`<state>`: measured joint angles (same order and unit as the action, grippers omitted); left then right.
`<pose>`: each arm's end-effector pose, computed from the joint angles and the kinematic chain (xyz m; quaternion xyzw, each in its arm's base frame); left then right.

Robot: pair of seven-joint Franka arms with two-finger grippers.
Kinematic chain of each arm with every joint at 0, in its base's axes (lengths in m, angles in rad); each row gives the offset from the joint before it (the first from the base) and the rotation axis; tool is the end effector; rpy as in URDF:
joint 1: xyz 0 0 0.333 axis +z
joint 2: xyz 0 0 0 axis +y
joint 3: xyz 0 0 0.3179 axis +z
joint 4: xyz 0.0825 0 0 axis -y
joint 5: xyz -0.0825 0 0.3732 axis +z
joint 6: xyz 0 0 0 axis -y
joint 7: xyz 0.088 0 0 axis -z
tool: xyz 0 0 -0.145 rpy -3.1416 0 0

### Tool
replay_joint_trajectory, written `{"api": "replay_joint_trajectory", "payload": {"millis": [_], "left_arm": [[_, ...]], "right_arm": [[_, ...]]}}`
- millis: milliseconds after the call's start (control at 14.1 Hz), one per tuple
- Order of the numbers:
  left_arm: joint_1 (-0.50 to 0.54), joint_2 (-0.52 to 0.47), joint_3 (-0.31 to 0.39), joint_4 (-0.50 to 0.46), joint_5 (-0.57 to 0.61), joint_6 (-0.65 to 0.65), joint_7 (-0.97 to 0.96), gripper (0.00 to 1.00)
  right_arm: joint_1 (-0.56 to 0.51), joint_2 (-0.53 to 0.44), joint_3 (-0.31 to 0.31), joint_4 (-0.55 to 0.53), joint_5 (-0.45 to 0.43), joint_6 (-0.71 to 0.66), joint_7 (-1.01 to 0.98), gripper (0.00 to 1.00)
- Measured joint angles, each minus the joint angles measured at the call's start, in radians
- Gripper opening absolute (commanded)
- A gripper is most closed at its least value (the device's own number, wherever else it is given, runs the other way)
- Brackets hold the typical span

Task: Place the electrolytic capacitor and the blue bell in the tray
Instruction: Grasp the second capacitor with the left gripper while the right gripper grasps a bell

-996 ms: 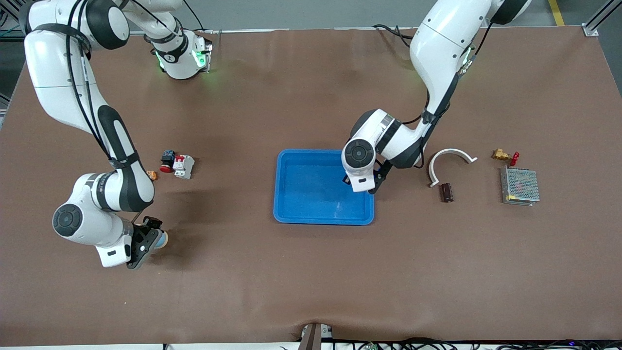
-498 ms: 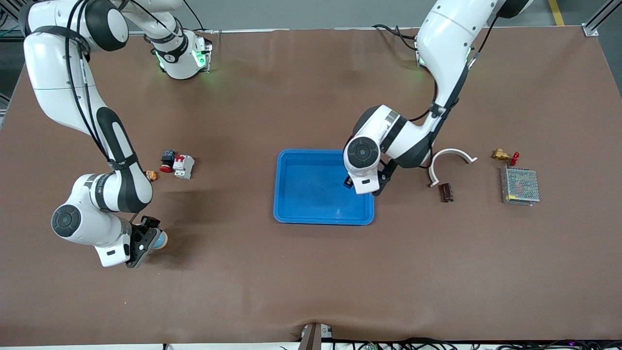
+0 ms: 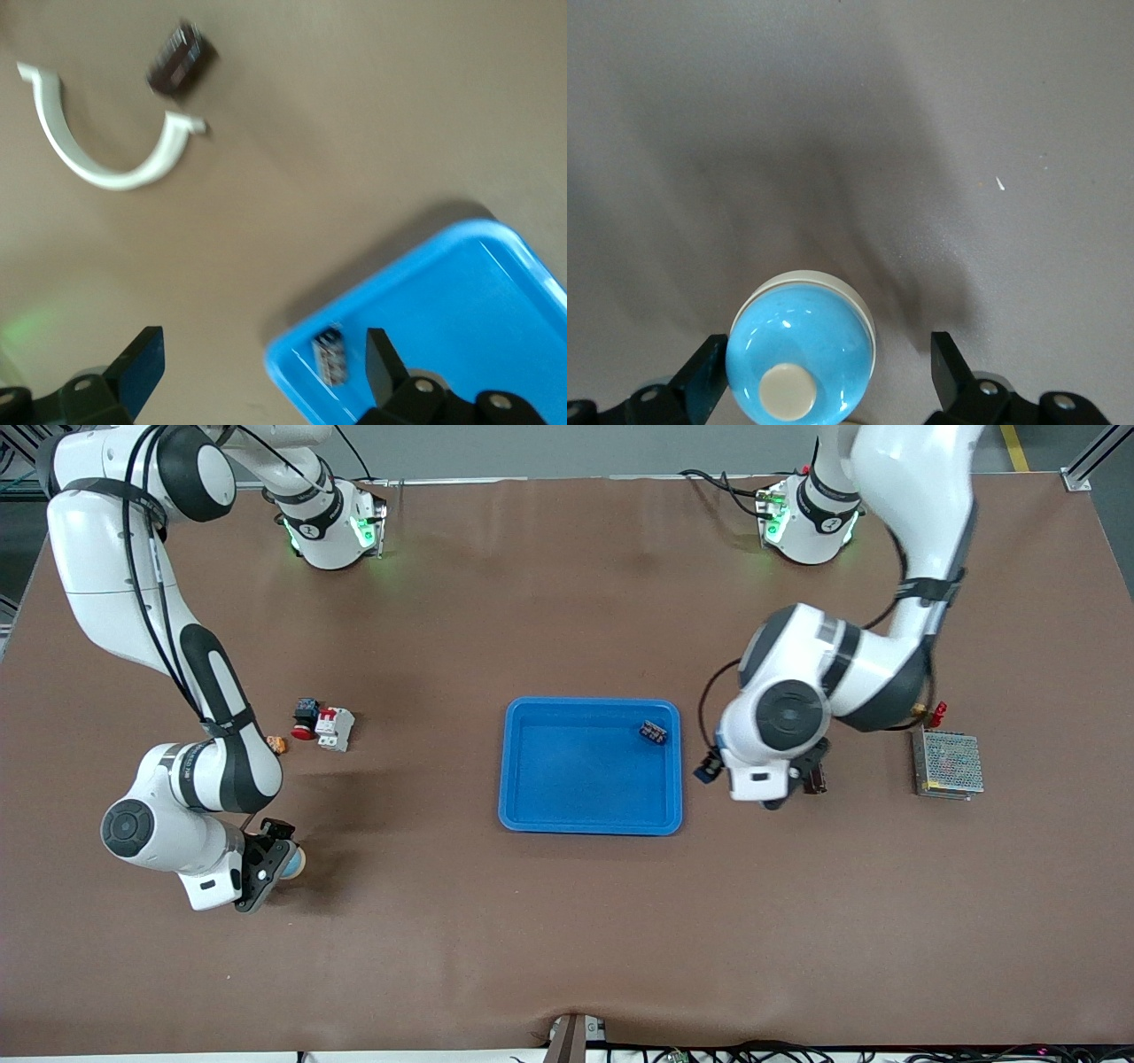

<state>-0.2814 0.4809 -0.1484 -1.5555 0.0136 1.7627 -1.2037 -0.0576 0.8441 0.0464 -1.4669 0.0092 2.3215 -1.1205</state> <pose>0.5831 -0.2546 0.3223 -0.9168 -0.3752 0.1124 0.0780 0.7131 -0.0123 0.1482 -0.8556 -0.5171 -0.0158 0.0144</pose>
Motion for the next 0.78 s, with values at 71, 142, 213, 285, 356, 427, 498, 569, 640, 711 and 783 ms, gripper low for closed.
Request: {"api": "replay_joint_trajectory", "payload": {"millis": [71,142,213,285,356,427,498,569,640,711,783], "left_arm": [[0.035,-0.005,0.0,-0.009,0.001,-0.005,0.077,1.0],[0.063,-0.006,0.001,-0.022,0.008,-0.006,0.153,1.0],[0.088,-0.005,0.001,-0.04,0.02,-0.006,0.235,1.0],[0.108,-0.004,0.001,-0.062,0.029,-0.006,0.326,1.0],[0.125,-0.002,0.0,-0.081,0.037,-0.004,0.414,1.0],[0.143,0.0,0.001,-0.095,0.048,0.001,0.494,1.0],[0.163,0.001,0.001,-0.104,0.056,0.01,0.563,1.0],[0.183,0.002,0.001,-0.116,0.059,0.027,0.623,1.0],[0.203,0.003,0.001,-0.133,0.06,0.055,0.662,1.0],[0.219,0.004,0.001,-0.155,0.06,0.093,0.682,1.0],[0.234,0.006,0.001,-0.18,0.061,0.137,0.693,0.97]], "right_arm": [[0.0,0.0,0.0,0.0,0.0,0.0,0.0,1.0],[0.0,0.0,0.0,0.0,0.0,0.0,0.0,1.0],[0.0,0.0,0.0,-0.001,0.0,0.0,0.0,1.0],[0.0,0.0,0.0,-0.001,0.0,0.0,0.0,1.0],[0.0,0.0,0.0,-0.001,0.0,0.0,0.0,1.0],[0.0,0.0,0.0,-0.002,0.0,0.001,0.0,1.0],[0.0,0.0,0.0,-0.002,0.0,0.001,0.0,1.0],[0.0,0.0,0.0,-0.003,0.0,0.001,0.0,0.95],[0.0,0.0,0.0,-0.003,0.0,0.001,0.0,0.83],[0.0,0.0,0.0,-0.003,0.0,0.001,0.0,0.71],[0.0,0.0,0.0,-0.003,0.0,0.001,0.0,0.69]]}}
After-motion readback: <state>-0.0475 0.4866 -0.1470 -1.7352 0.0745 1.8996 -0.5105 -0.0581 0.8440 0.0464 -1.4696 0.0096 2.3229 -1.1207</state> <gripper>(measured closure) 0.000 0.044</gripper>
